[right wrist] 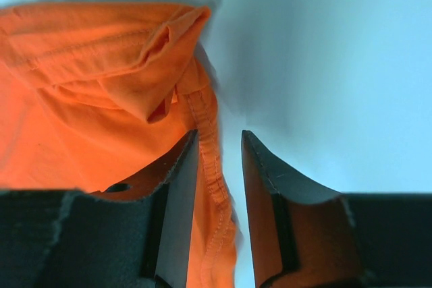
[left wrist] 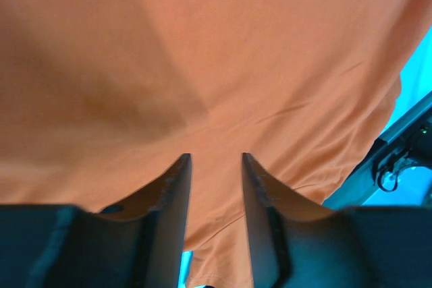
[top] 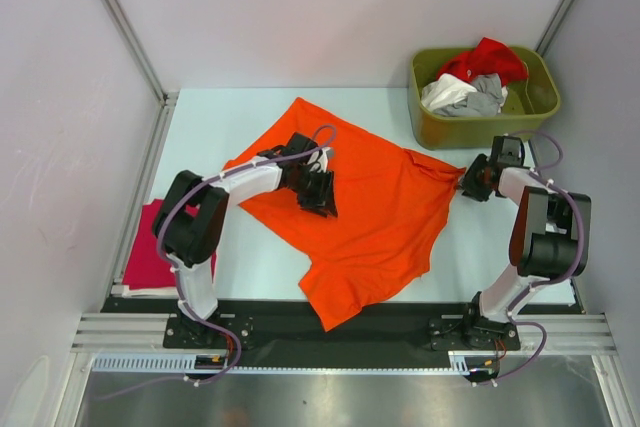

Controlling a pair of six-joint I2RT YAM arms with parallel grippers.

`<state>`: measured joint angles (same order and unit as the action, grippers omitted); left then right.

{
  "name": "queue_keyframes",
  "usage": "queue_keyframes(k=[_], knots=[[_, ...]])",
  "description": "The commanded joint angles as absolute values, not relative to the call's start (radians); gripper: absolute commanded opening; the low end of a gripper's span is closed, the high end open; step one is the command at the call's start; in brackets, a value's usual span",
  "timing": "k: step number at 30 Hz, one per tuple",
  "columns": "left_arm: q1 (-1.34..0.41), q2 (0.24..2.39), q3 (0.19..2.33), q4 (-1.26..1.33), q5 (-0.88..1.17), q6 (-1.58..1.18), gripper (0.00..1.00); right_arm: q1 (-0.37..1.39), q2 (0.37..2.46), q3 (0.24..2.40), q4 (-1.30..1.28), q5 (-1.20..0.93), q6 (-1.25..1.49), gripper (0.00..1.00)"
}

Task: Fold and stack the t-shirts
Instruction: Flatten the tshirt out

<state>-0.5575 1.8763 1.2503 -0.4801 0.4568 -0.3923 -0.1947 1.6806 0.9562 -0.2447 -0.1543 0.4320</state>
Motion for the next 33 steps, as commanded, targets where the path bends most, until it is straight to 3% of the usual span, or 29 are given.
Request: queue_keyframes(k=[1, 3, 9, 15, 22, 24, 25, 28, 31, 33], knots=[[-0.560, 1.875, 1.282, -0.472, 0.518, -0.387, 0.43, -0.201, 1.716, 0.994, -0.190, -0.173, 0.419, 0.37], [-0.575, 1.858, 1.299, -0.485, 0.522, -0.359, 0.48, -0.201, 1.739, 1.011, -0.186, -0.172, 0.420, 0.36], [-0.669, 1.809, 1.292, -0.495, 0.493, -0.345, 0.52, -0.206, 1.784, 1.048, -0.176, -0.193, 0.428, 0.33], [-0.689, 1.816, 1.270, -0.495, 0.446, -0.399, 0.51, -0.209, 1.787, 1.054, -0.198, -0.158, 0.422, 0.17], [-0.690, 1.764, 1.258, -0.499, 0.439, -0.408, 0.51, -0.202, 1.809, 1.066, -0.207, -0.164, 0.431, 0.13], [-0.690, 1.749, 1.243, -0.500, 0.439, -0.413, 0.51, -0.206, 1.806, 1.066, -0.233, -0.140, 0.428, 0.01], [-0.690, 1.744, 1.236, -0.499, 0.436, -0.413, 0.51, -0.206, 1.801, 1.062, -0.233, -0.127, 0.428, 0.00], [-0.690, 1.724, 1.212, -0.500, 0.431, -0.410, 0.51, -0.210, 1.770, 1.054, -0.241, -0.132, 0.426, 0.00], [-0.686, 1.723, 1.201, -0.500, 0.419, -0.402, 0.52, -0.209, 1.730, 1.049, -0.265, -0.135, 0.433, 0.16], [-0.678, 1.738, 1.212, -0.500, 0.422, -0.399, 0.52, -0.210, 1.689, 1.032, -0.276, -0.132, 0.428, 0.18]])
